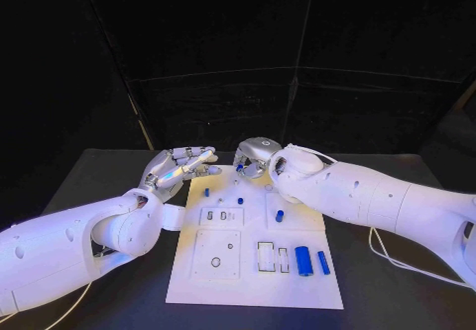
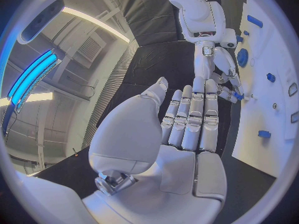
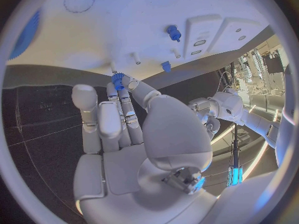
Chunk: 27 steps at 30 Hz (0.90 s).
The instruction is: Assemble the parts on the task board
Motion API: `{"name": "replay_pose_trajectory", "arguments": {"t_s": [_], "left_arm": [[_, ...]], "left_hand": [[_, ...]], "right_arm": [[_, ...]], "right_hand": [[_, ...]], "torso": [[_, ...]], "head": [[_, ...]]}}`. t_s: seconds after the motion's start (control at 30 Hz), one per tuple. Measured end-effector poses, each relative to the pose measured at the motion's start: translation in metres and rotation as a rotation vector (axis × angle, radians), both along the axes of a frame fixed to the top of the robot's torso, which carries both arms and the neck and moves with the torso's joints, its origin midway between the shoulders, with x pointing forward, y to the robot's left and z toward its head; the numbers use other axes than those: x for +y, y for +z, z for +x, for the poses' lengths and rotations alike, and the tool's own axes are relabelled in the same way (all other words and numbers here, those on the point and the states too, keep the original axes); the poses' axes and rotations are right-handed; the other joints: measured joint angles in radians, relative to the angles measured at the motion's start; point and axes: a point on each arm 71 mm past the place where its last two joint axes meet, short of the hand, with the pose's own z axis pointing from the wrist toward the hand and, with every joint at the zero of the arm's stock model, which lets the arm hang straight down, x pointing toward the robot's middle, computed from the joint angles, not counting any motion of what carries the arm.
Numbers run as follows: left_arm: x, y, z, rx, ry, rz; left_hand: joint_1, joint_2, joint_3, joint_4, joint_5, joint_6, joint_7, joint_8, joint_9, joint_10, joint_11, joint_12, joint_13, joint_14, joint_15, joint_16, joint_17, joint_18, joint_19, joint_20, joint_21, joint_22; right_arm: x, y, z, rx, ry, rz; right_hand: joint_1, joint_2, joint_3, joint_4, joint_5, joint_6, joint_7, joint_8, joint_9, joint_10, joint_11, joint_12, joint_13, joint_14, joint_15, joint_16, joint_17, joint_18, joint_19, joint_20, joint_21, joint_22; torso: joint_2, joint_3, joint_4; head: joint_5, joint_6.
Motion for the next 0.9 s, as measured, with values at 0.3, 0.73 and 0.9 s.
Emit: {"name": "replay_pose_trajectory", "arguments": {"t_s": [0.3,0.73,0.9], "left_arm": [[-0.0013,0.0,0.0005,0.0,-0.002,0.0],[-0.0001,0.0001,0.0012,-0.001,0.002,0.001],[-0.0001,0.0001,0.0013,-0.001,0.002,0.001]], "left_hand": [[0.0,0.0,0.0,0.0,0.0,0.0,0.0,0.0,0.0,0.0,0.0,-0.004,0.0,0.0,0.0,0.0,0.0,0.0,0.0,0.0,0.0,0.0],[0.0,0.0,0.0,0.0,0.0,0.0,0.0,-0.003,0.0,0.0,0.0,-0.004,0.0,0.0,0.0,-0.004,0.0,0.0,0.0,0.0,0.0,-0.001],[0.0,0.0,0.0,0.0,0.0,0.0,0.0,-0.004,0.0,0.0,0.0,-0.004,0.0,0.0,0.0,-0.004,0.001,0.0,0.0,0.0,0.0,-0.001]], "right_arm": [[0.0028,-0.0037,0.0026,0.017,-0.007,-0.021],[0.0024,-0.0067,0.005,0.022,-0.032,-0.043],[0.0036,-0.0073,0.0056,0.024,-0.036,-0.048]], "right_hand": [[-0.003,-0.003,0.0,0.0,0.0,0.0,0.0,0.0,0.0,0.0,0.0,0.0,0.001,0.0,0.0,0.0,0.0,0.0,0.0,0.0,0.004,0.0],[-0.007,-0.007,0.003,0.003,0.0,0.0,0.0,0.0,0.0,0.0,0.0,-0.004,0.0,0.0,0.0,0.0,0.0,0.0,0.0,0.0,0.004,0.0],[-0.007,-0.007,0.002,0.004,0.0,0.0,0.0,0.0,0.0,0.0,0.0,-0.004,0.0,0.0,0.0,0.0,0.001,0.0,0.0,0.0,0.004,0.002]], "torso": [[0.0,-0.0002,0.0],[0.001,-0.0003,-0.0007],[0.002,-0.0003,-0.0007]], "head": [[0.001,-0.004],[0.001,-0.006],[0.002,-0.006]]}}
